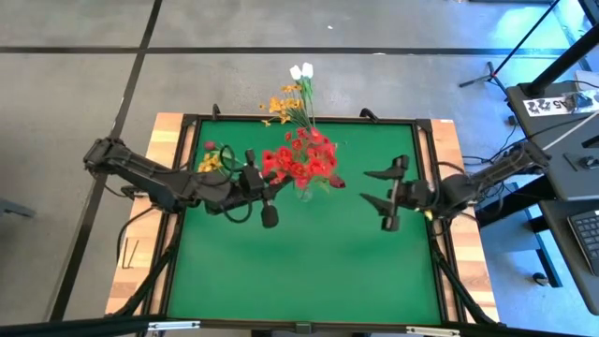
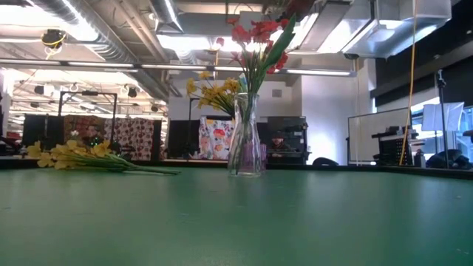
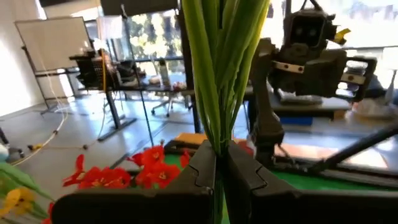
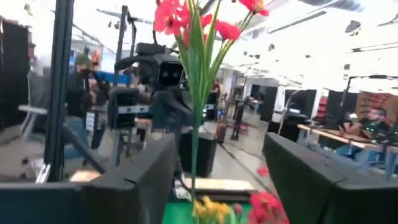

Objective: Sort flowers into vase by color
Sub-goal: Put the orange flower into the transparent vase

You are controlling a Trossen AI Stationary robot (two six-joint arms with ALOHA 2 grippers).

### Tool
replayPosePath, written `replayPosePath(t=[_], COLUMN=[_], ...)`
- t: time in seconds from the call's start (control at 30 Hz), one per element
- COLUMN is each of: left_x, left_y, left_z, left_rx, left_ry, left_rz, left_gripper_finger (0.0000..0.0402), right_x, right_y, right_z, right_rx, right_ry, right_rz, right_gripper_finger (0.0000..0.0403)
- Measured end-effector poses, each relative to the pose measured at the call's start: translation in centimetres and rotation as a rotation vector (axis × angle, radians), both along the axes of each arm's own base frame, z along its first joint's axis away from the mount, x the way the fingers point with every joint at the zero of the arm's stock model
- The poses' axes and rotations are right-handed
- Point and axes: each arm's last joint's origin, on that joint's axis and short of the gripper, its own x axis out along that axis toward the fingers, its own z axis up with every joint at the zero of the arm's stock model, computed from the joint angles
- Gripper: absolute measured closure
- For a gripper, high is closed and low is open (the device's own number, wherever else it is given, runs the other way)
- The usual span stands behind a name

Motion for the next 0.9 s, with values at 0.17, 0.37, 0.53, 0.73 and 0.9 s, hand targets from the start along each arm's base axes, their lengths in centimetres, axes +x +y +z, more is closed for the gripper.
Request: replayPosePath(t=[0.17,0.37,0.53,0.73,0.9], left_x=[0.4,0.5,0.4,0.5,1.0], left_y=[1.4,4.6,6.7,8.1,8.4], left_z=[-2.0,-4.9,-6.5,-7.9,-8.6], left_rx=[-0.001,-0.067,-0.113,-0.115,-0.109], left_ry=[-0.067,-0.107,-0.143,-0.121,-0.099], left_rz=[-0.073,-0.075,-0.118,-0.114,-0.102], left_gripper_finger=[0.0397,0.0397,0.0398,0.0399,0.0399], right_x=[-2.3,-3.7,-3.8,-3.1,-2.6], right_y=[-0.6,-1.0,-1.4,-2.6,-4.7], right_z=[-0.2,-0.1,-0.3,-0.5,-0.6], right_rx=[-0.017,-0.017,-0.081,-0.114,-0.115], right_ry=[0.118,0.144,0.169,0.174,0.184], right_rz=[0.088,0.188,0.174,0.351,0.307], right_gripper_finger=[0.0193,0.0250,0.0289,0.0345,0.0397])
